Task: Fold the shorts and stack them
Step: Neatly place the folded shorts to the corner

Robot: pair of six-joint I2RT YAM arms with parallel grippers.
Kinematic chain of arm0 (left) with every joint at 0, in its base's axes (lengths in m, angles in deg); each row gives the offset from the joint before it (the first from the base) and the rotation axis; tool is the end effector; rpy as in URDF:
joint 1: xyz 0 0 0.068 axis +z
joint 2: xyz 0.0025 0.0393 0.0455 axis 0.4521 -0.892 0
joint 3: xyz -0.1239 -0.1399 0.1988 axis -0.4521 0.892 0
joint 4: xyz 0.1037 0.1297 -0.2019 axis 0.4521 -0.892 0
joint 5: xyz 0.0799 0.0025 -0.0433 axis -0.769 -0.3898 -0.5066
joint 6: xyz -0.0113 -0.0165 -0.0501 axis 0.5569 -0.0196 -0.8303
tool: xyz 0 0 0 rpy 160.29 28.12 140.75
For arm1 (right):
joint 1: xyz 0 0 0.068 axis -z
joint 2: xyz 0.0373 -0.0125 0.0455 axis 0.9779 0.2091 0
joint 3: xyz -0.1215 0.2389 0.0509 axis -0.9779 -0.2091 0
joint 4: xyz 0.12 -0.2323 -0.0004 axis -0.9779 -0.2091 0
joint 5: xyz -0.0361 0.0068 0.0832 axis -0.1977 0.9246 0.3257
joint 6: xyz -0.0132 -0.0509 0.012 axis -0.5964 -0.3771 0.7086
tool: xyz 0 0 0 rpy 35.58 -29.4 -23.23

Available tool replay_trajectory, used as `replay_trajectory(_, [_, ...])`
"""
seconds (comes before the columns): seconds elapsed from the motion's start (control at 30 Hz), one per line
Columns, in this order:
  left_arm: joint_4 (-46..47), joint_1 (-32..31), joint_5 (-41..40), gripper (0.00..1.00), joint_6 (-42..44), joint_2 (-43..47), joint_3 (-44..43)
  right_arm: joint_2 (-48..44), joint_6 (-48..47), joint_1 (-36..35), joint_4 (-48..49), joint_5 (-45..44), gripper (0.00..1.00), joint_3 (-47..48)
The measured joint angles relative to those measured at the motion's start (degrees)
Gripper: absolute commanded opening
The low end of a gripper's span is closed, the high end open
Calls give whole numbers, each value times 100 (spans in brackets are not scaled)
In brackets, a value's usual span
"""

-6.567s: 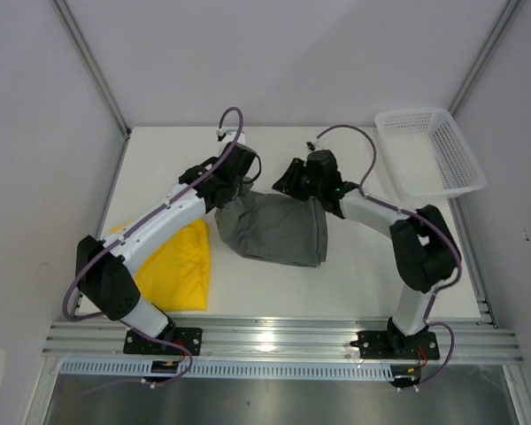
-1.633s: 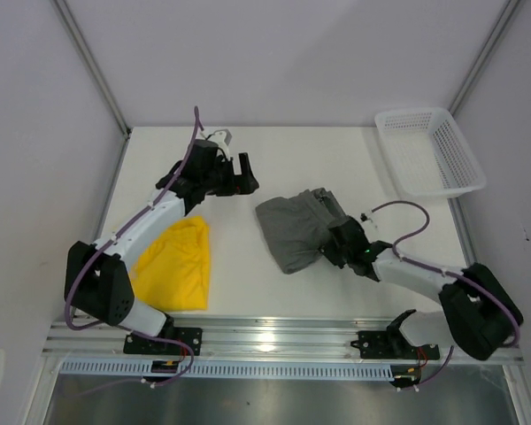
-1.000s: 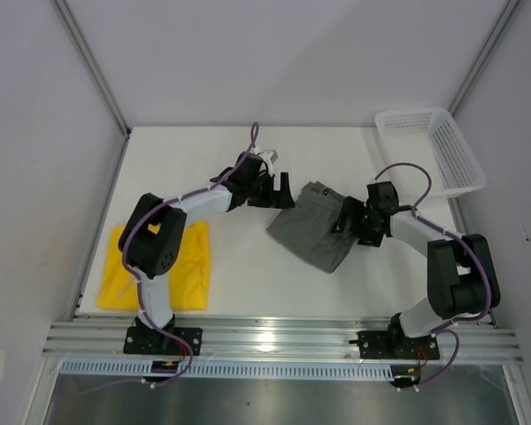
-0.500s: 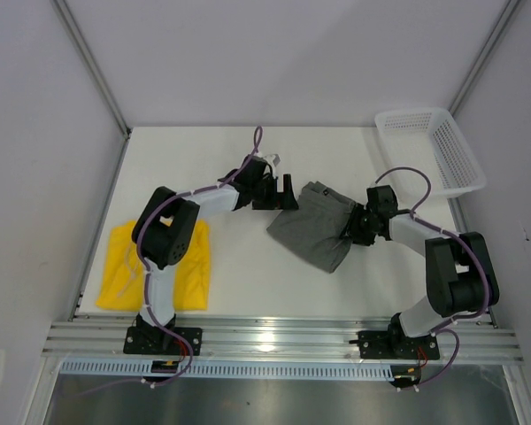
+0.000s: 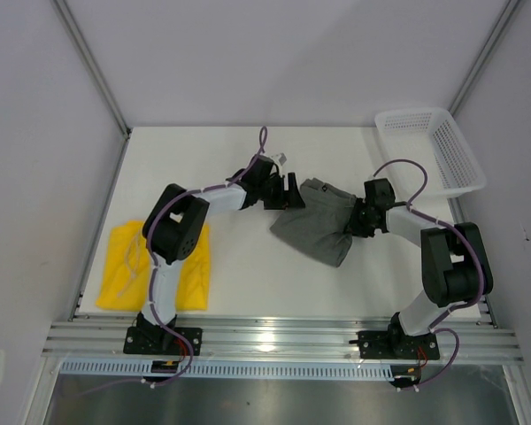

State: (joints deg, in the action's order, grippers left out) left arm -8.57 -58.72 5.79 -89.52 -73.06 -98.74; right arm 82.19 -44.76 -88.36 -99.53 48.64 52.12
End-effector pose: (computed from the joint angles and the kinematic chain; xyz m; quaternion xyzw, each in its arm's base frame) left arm 0.3859 -0.2549 0.1488 0.0685 0.8997 -0.3551 0.2444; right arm 0.3044 0.0604 0.1570 0.1201 0.9534 0.1433 0.2366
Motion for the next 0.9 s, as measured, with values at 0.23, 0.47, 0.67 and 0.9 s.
replay_trajectory(0.23, [-20,-162,-68,55,-151,-186,-186,0,-63,-63,-50,-136,16,61])
replay_trajectory(0.47, [-35,-271,-166,19,-214,-260,-157,9,-83,-164,-55,-249,0,79])
replay_trajectory(0.67, [111,-269,-160,0,-188,-184,24,9,-46,-437,-42,-391,0,81])
replay_trajectory(0.9, [-68,-247,-378,0,-188,315,588,-190,63,-953,-203,-420,0,76])
